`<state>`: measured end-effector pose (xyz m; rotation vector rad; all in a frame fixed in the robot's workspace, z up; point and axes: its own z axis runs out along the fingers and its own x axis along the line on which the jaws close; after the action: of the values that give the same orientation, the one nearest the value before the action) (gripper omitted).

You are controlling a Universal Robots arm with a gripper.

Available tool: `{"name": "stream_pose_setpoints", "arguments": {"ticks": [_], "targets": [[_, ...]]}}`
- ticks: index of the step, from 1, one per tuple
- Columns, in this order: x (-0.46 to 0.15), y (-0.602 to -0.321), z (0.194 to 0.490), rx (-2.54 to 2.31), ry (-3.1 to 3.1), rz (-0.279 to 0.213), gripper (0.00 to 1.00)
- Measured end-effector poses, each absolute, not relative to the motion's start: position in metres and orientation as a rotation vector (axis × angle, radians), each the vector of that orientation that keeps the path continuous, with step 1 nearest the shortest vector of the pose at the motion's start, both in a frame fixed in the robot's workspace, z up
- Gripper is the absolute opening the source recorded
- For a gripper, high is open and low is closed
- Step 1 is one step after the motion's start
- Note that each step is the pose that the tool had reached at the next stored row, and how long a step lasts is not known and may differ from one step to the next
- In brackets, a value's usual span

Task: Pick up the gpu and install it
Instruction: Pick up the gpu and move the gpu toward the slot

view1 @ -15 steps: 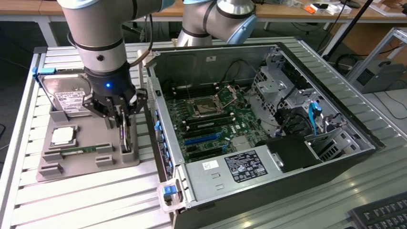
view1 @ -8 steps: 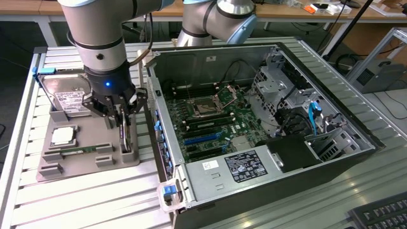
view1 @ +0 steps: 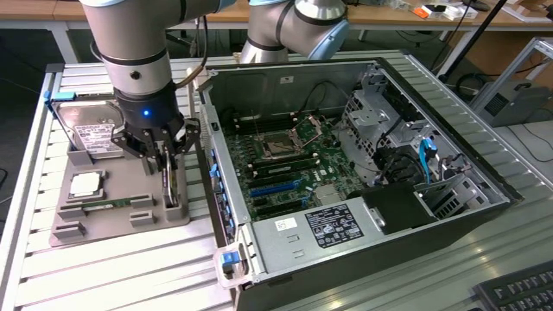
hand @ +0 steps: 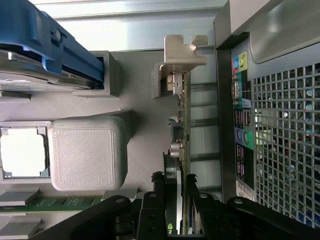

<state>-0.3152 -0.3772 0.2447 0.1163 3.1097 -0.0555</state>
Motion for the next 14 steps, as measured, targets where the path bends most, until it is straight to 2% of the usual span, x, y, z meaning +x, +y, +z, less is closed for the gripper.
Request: {"name": "stream_pose_setpoints", "arguments": {"ticks": [14], "targets": [[-0.3151,-0.3772,0.2469,0.116,3.110,-0.055,0.27]]}}
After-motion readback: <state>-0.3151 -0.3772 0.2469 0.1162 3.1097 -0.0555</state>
